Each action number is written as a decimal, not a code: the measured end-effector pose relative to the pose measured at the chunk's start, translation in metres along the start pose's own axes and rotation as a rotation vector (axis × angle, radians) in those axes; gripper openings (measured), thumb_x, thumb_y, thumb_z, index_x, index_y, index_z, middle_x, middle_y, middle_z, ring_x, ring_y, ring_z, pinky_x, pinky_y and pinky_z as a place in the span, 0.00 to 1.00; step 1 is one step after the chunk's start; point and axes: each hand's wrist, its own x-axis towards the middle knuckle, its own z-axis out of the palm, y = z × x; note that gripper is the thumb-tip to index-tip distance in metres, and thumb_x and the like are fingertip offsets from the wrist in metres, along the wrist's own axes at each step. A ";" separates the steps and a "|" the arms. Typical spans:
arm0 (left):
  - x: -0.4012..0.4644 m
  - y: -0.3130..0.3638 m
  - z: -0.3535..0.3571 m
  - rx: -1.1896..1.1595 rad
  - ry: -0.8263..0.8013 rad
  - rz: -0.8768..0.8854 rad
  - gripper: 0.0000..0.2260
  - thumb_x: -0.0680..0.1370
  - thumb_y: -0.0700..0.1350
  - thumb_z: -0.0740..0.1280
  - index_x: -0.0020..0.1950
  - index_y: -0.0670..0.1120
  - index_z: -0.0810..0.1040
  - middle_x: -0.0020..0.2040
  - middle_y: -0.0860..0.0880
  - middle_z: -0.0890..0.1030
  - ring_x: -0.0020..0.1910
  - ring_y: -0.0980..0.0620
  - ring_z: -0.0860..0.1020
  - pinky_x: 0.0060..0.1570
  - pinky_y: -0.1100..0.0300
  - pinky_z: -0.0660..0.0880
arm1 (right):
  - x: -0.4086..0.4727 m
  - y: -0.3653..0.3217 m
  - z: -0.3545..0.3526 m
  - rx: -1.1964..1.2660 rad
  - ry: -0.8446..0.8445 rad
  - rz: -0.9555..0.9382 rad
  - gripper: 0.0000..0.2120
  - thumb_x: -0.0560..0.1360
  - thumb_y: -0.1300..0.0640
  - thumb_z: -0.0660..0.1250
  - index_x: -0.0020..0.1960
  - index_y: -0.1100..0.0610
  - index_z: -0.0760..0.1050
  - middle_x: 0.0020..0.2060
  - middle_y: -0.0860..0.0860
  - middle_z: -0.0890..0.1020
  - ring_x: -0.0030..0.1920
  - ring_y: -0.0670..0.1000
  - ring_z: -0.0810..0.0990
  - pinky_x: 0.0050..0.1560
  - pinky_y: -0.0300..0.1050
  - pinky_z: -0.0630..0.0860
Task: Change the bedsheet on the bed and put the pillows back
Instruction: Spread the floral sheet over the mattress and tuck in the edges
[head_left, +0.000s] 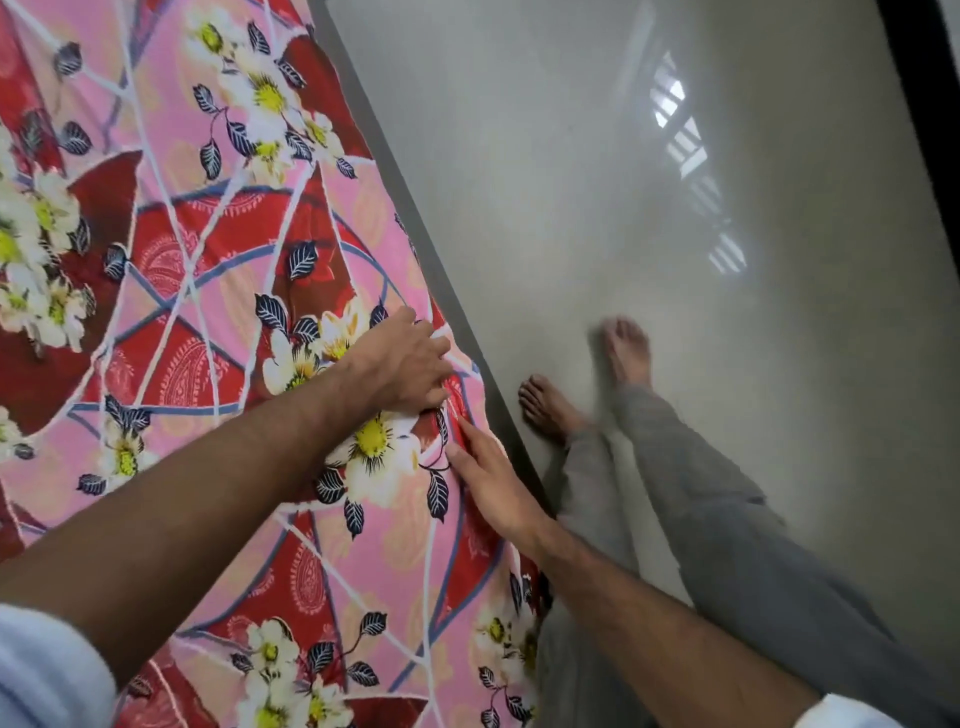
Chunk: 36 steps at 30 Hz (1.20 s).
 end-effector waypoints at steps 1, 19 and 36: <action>0.001 -0.002 0.000 -0.006 -0.010 0.021 0.21 0.84 0.58 0.48 0.61 0.52 0.77 0.56 0.47 0.78 0.54 0.46 0.76 0.53 0.49 0.69 | 0.001 -0.001 0.000 0.033 -0.007 0.028 0.31 0.81 0.37 0.56 0.80 0.48 0.58 0.77 0.46 0.64 0.76 0.45 0.61 0.78 0.50 0.56; 0.015 -0.027 -0.004 -0.099 -0.089 0.135 0.22 0.86 0.57 0.47 0.61 0.48 0.76 0.54 0.48 0.74 0.46 0.50 0.62 0.53 0.50 0.68 | 0.020 -0.028 0.000 0.093 0.161 0.088 0.11 0.76 0.54 0.59 0.48 0.57 0.78 0.46 0.48 0.79 0.47 0.48 0.78 0.52 0.53 0.77; 0.017 -0.012 -0.001 -0.064 -0.091 0.091 0.19 0.84 0.55 0.48 0.65 0.50 0.73 0.58 0.47 0.76 0.55 0.47 0.74 0.57 0.47 0.68 | 0.040 -0.048 -0.002 -0.049 0.073 0.286 0.14 0.77 0.47 0.52 0.50 0.51 0.74 0.57 0.54 0.76 0.60 0.57 0.73 0.62 0.59 0.67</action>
